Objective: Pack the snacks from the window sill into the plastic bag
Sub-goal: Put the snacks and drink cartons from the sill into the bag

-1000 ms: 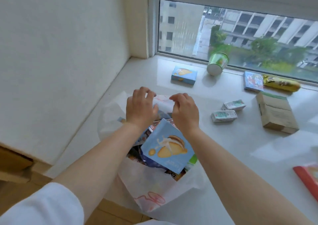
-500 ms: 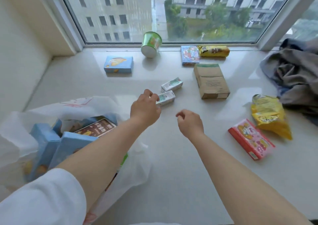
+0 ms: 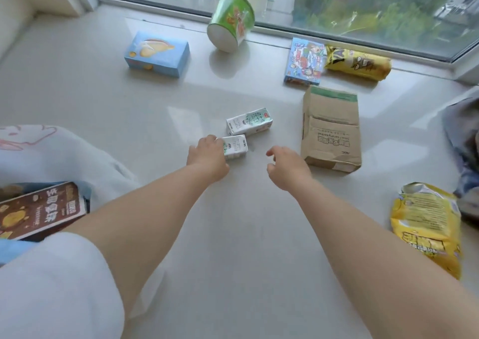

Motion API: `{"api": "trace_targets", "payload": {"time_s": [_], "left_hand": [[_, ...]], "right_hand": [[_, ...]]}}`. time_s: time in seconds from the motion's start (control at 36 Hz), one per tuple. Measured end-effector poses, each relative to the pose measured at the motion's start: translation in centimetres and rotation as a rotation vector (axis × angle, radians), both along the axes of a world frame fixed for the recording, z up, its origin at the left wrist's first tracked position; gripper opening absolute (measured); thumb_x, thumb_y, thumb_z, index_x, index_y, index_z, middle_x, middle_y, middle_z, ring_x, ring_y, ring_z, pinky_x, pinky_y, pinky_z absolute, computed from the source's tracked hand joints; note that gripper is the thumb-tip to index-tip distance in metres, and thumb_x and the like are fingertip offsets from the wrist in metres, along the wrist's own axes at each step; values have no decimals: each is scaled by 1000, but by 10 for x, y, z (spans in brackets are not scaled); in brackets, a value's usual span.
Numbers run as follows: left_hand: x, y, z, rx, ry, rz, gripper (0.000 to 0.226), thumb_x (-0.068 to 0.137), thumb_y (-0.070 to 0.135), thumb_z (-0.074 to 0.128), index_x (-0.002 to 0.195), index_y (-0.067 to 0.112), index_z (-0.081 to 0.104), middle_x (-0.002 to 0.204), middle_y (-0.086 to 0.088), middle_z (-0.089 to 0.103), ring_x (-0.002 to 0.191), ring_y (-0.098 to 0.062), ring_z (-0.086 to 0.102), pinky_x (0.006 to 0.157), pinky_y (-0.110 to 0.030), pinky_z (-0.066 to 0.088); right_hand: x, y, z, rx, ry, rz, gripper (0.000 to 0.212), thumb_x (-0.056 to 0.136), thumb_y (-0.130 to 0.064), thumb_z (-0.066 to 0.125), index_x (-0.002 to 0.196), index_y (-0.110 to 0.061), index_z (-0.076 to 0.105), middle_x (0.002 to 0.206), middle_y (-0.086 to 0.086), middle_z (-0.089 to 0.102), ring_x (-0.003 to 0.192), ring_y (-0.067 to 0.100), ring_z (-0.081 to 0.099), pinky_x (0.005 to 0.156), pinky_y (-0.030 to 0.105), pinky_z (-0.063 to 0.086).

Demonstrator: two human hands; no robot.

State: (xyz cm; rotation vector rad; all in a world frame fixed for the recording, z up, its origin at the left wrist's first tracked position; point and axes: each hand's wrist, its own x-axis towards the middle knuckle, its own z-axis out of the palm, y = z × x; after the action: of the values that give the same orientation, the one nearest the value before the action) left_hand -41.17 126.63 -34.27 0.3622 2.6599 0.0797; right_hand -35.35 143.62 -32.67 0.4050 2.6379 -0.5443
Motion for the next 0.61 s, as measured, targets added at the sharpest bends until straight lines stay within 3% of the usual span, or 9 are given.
{"api": "trace_targets", "payload": {"time_s": [0.17,0.25,0.33,0.42,0.47,0.53,0.61], "left_hand": [[-30,1,-47,-36,-76,-102,91,83,53,59,148,16,7,148,-6,20,135,-28,22,108,-41,27],[-36,-1,-66,-42,-28,-119,89,84,54,56,148,19,4,144,-7,23,131,-28,23,104,-41,27],[-41,-4,-75,-13,35,-137,79,86,54,52,147,23,11,139,-6,28,128,-27,27,101,-39,29],[-42,-7,-77,41,93,-152,70,86,53,52,143,23,23,135,-5,34,125,-25,31,95,-36,31],[-40,-9,-77,80,108,-121,64,86,52,53,139,22,30,132,-4,37,123,-24,33,93,-35,30],[-34,-10,-76,110,93,-66,61,85,51,55,135,21,34,129,-5,39,122,-25,35,92,-35,31],[-20,-12,-75,98,65,-1,61,84,55,55,130,19,36,126,-4,40,118,-25,37,90,-35,33]], "right_hand": [[-66,-3,-27,164,68,292,59,89,-14,46,145,-23,27,149,2,28,135,24,25,103,36,32],[-96,-2,-43,230,40,461,67,93,-16,43,150,-25,10,158,-2,9,145,21,7,117,36,15],[-118,1,-55,320,-3,549,72,93,-16,45,151,-23,3,159,-2,5,147,21,3,119,41,3],[-131,1,-62,415,45,549,77,85,-24,60,148,-19,17,150,2,23,140,26,19,118,44,10],[-130,-2,-64,414,46,494,64,83,-26,61,139,-15,32,140,5,34,131,27,30,110,41,26],[-116,-5,-66,330,6,341,53,85,-29,59,131,-12,38,131,7,41,123,27,38,94,37,39],[-78,-10,-69,218,-25,95,52,86,-36,59,126,-9,40,127,9,44,118,28,42,87,36,42]]}}
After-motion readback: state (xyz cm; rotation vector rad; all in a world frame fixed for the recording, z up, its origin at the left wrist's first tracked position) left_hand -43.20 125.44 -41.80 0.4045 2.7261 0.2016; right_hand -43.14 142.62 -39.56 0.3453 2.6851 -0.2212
